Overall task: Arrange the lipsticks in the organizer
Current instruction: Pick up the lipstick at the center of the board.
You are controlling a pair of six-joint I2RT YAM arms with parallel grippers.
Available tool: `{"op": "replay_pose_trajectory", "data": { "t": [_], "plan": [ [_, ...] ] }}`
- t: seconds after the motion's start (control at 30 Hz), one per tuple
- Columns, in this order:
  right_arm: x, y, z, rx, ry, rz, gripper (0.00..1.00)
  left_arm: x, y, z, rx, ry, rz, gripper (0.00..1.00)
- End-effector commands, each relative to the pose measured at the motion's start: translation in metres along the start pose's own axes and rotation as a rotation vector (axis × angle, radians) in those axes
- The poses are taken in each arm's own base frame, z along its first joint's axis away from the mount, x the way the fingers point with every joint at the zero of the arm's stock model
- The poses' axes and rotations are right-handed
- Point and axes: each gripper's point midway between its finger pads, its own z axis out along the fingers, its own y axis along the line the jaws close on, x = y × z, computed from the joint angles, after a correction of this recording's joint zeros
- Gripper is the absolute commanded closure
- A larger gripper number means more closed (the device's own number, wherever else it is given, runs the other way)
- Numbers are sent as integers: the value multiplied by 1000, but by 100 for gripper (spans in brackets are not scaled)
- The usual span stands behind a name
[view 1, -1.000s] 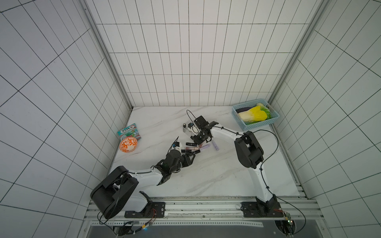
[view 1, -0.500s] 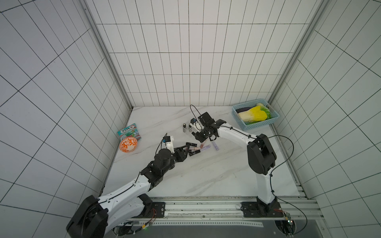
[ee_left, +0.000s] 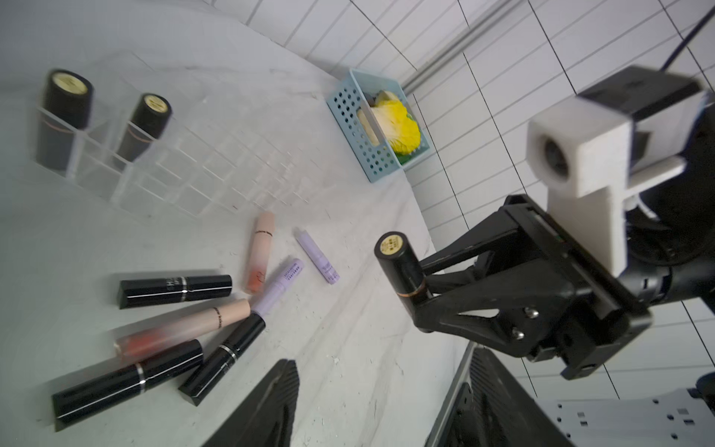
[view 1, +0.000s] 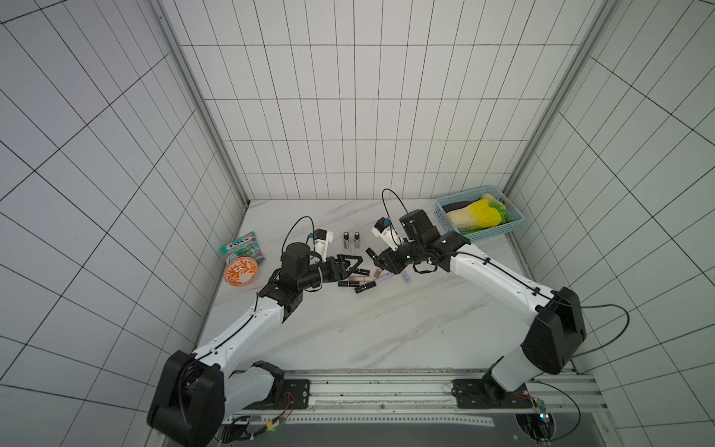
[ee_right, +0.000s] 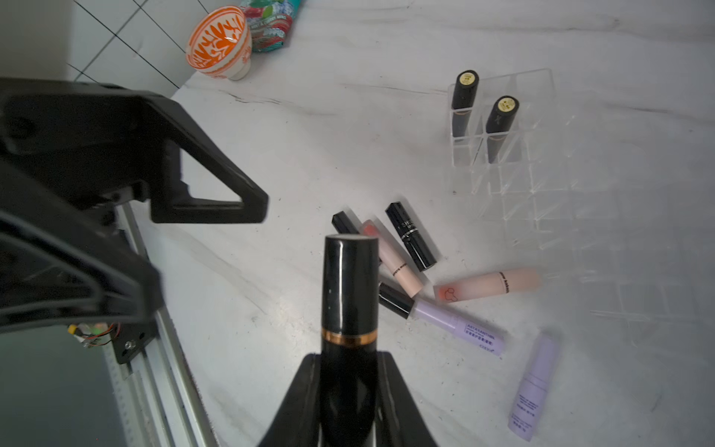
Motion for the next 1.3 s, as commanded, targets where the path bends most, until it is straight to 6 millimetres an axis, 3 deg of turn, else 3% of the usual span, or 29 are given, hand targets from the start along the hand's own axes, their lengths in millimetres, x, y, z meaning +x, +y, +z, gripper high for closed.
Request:
{"op": "replay_pose_trajectory", "data": {
  "t": [0.0, 0.1, 0.27, 0.4, 0.73, 1.03, 1.13, 1.27],
  "plan": [
    [8, 23, -12, -124, -2, 45, 76, 9, -30, 2, 133, 86, 41, 38],
    [9, 33, -17, -170, -12, 51, 76, 9, -28, 3, 114, 80, 51, 39],
    [15, 41, -8, -221, 15, 62, 76, -4, -45, 3, 152, 46, 68, 41],
    [20, 46, -5, -237, 31, 60, 76, -11, -53, 6, 159, 35, 92, 51],
    [15, 50, -4, -258, -5, 65, 76, 7, -56, 22, 173, 88, 98, 61],
    [17, 50, -3, -257, -1, 66, 76, 8, -54, 24, 162, 85, 105, 86],
    [18, 49, -2, -249, 0, 64, 76, 6, -54, 24, 156, 79, 111, 90],
    [20, 41, -4, -209, -5, 66, 64, 1, -53, 25, 135, 65, 130, 92]
  ]
}}
